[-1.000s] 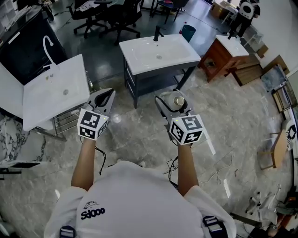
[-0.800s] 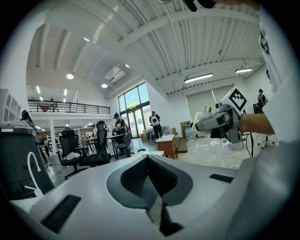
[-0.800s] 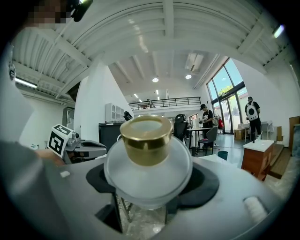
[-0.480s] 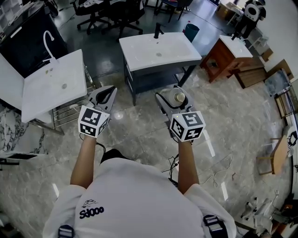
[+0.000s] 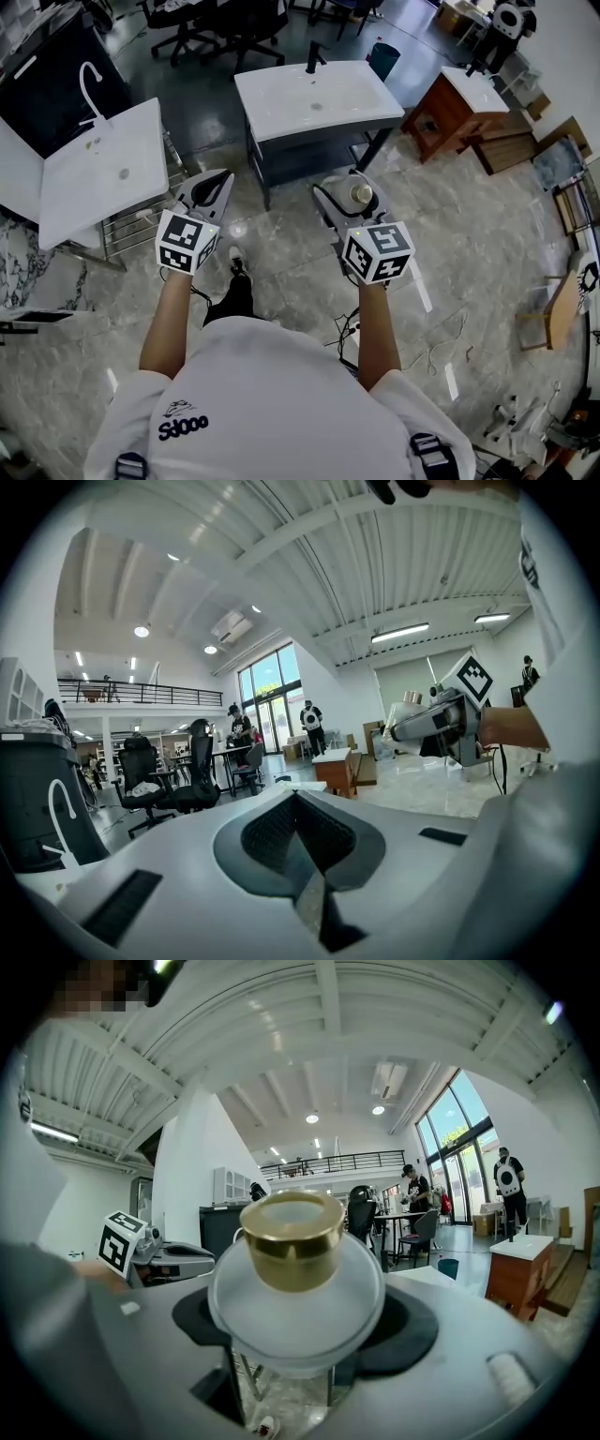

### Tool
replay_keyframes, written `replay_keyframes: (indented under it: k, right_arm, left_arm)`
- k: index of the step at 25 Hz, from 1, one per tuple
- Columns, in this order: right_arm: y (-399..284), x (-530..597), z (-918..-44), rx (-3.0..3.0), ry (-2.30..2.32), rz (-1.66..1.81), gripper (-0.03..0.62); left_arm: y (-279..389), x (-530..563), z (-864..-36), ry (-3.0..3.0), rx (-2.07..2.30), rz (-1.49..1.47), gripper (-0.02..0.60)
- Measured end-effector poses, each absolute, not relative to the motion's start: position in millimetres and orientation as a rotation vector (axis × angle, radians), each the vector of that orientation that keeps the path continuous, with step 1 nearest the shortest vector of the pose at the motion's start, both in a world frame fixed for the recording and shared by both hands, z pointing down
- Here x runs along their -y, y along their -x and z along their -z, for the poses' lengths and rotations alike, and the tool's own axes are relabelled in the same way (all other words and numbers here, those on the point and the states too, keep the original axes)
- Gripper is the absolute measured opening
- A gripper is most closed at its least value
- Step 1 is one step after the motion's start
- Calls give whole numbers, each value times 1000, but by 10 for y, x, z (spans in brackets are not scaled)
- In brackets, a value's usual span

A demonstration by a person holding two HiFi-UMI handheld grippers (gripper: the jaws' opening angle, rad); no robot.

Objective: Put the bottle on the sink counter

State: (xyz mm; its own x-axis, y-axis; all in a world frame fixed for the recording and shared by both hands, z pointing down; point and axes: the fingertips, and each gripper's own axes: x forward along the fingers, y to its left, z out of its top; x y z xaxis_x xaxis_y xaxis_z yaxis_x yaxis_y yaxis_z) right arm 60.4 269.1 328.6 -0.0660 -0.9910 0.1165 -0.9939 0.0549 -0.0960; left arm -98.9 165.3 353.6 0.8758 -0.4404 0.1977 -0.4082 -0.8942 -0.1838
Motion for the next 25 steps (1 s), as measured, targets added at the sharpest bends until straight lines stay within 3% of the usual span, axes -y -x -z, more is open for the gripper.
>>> replay_keyframes:
  k: [25]
  right_arm:
    - [-1230, -1013, -3304, 2227, -2180, -241, 348]
  left_arm:
    - [262, 146, -3700, 2950, -599, 374, 6]
